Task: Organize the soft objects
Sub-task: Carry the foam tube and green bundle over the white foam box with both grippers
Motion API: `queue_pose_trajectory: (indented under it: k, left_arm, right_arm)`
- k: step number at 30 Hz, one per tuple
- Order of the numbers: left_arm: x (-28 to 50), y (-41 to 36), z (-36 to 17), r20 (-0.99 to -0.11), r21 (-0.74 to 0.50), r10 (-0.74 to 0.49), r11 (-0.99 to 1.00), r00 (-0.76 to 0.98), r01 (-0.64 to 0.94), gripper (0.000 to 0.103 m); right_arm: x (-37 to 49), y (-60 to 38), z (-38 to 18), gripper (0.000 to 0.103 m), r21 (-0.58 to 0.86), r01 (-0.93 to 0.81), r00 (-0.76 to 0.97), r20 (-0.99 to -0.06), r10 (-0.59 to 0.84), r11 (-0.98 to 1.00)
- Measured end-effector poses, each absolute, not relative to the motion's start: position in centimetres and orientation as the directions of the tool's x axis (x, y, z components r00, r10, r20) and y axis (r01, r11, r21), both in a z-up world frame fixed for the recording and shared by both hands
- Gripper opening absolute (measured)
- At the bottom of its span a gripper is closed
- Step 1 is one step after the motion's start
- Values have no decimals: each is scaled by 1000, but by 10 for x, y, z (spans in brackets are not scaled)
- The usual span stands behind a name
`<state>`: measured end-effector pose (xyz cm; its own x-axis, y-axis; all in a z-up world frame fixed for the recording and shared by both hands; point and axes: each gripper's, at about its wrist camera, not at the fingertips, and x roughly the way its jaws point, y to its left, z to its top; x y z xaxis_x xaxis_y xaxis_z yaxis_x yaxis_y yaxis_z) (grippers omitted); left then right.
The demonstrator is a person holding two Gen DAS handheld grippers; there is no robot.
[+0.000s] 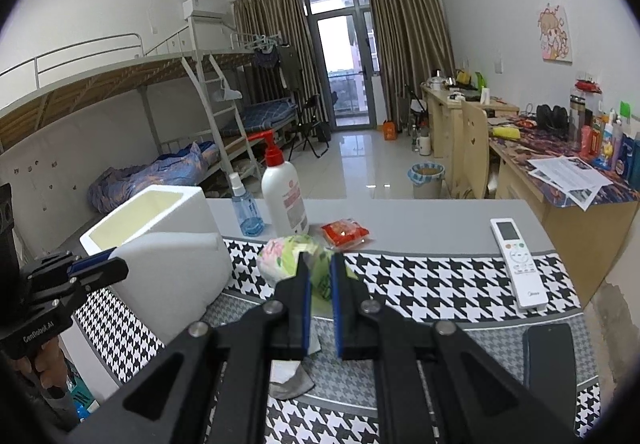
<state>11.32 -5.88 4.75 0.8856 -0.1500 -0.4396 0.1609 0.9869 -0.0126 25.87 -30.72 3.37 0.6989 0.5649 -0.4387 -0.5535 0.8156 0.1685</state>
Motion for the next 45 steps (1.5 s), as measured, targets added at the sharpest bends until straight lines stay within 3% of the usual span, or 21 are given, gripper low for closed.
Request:
queue_pose_trajectory:
  k: [45]
  left_arm:
    - [101, 1, 77, -328, 4, -64, 998, 943, 69, 16]
  right_arm:
    - [232, -246, 66, 12, 143, -586, 729, -336, 596, 797]
